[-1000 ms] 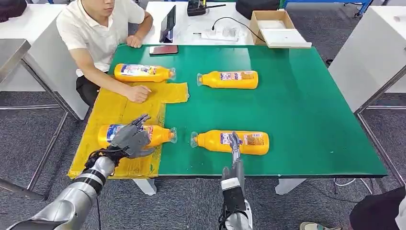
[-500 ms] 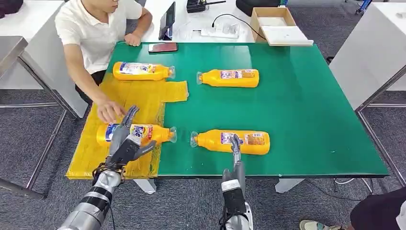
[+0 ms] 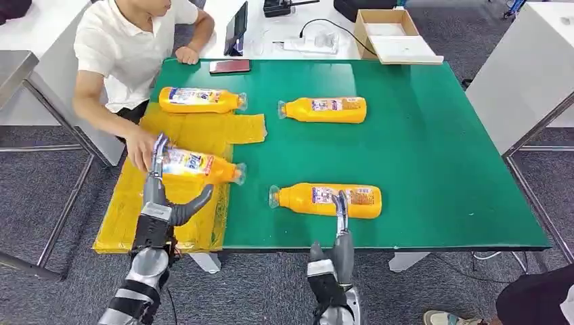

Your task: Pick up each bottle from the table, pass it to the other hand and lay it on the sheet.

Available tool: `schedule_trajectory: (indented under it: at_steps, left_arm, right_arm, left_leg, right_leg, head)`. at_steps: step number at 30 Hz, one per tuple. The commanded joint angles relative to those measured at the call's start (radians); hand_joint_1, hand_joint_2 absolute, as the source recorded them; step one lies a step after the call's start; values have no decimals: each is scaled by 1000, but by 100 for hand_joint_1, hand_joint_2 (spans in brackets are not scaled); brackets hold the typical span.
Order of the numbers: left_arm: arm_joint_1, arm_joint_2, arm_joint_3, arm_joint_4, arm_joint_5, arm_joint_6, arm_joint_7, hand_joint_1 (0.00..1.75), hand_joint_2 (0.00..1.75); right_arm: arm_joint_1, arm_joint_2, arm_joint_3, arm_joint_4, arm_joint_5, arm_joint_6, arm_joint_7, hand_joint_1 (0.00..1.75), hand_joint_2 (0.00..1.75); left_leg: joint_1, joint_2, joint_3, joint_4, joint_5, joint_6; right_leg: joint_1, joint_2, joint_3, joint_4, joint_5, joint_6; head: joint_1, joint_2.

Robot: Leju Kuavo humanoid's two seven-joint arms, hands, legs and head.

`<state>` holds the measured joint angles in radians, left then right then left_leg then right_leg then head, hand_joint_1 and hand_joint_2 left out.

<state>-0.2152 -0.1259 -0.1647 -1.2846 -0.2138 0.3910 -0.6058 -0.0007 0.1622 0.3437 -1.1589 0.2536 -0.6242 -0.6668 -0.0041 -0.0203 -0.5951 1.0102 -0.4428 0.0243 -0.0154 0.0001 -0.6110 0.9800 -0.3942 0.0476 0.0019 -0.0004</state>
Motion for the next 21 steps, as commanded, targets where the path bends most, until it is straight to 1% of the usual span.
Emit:
schedule_trajectory:
  at_steps: [1,2,4,5,6,7,8,11,13,14,16,20,21]
  left_arm:
    - [207,-3,-87,-338,166,32,7,0,175]
    - [221,-2,-84,-349,167,42,-1,0,175]
    - [237,2,-87,-359,172,44,-10,0,175]
    - [239,4,-90,-359,171,43,-13,0,175]
    - [236,4,-98,-353,169,40,-16,0,175]
    - [229,5,-105,-345,167,37,-18,0,175]
    - [221,5,-111,-336,166,35,-17,0,175]
    - [214,2,-113,-331,166,35,-17,0,175]
    - [190,6,-129,-306,167,19,-4,0,175]
    - [190,6,-129,-306,167,19,-4,0,175]
    - [174,3,-138,-288,165,17,4,0,175]
    - [166,2,-143,-276,165,16,6,0,175]
    - [164,2,-145,-273,165,16,7,0,175]
  right_arm:
    - [-117,-158,-331,153,549,-74,159,0,175]
    - [-142,-173,-362,188,573,-74,168,0,175]
    - [-193,-192,-438,265,616,-74,169,0,175]
    - [-210,-198,-456,287,627,-74,165,0,175]
    - [-240,-201,-471,339,635,-74,160,0,175]
    - [-258,-200,-488,363,672,-74,166,0,175]
    - [-278,-196,-491,398,680,-74,166,0,175]
    - [-286,-192,-493,403,686,-74,169,0,175]
    - [-327,-191,-472,494,692,-74,179,0,175]
    - [-327,-191,-472,494,692,-74,179,0,175]
    - [-355,-189,-462,538,668,-54,177,0,175]
    - [-368,-188,-452,561,667,-59,178,0,175]
    - [-373,-189,-445,569,668,-57,175,0,175]
  left_leg:
    - [-1,3,3,-1,-2,0]
    - [-1,4,5,-1,-3,1]
    - [-2,2,3,-1,-2,2]
    - [-2,1,1,-1,-2,2]
    - [-2,2,3,0,-3,1]
    - [-2,2,2,0,-2,2]
    - [-2,2,4,0,-3,1]
    - [-2,1,2,0,-2,1]
    - [-2,2,3,0,-2,1]
    - [-1,3,5,0,-3,0]
    - [-1,2,3,0,-2,1]
    - [-1,1,2,0,-1,2]
    - [0,3,4,0,-2,1]
  right_leg:
    - [0,1,3,-2,0,0]
    - [0,2,4,-2,-1,0]
    - [-2,1,3,-2,0,0]
    - [-2,0,2,-2,0,0]
    - [-1,1,4,-2,0,0]
    - [-2,1,2,-2,0,0]
    - [-2,1,5,-2,0,-1]
    - [-2,0,2,-2,1,0]
    - [-1,1,3,-2,0,0]
    - [0,1,4,-2,0,-1]
    - [0,1,2,-1,1,0]
    - [-1,1,1,-1,1,1]
    - [0,1,3,-2,0,0]
  head:
    - [0,0]
    - [0,0]
    - [0,0]
    - [0,0]
    - [0,0]
    - [0,0]
    - [0,0]
    - [0,0]
    - [0,0]
    - [0,0]
    - [0,0]
    - [0,0]
    - [0,0]
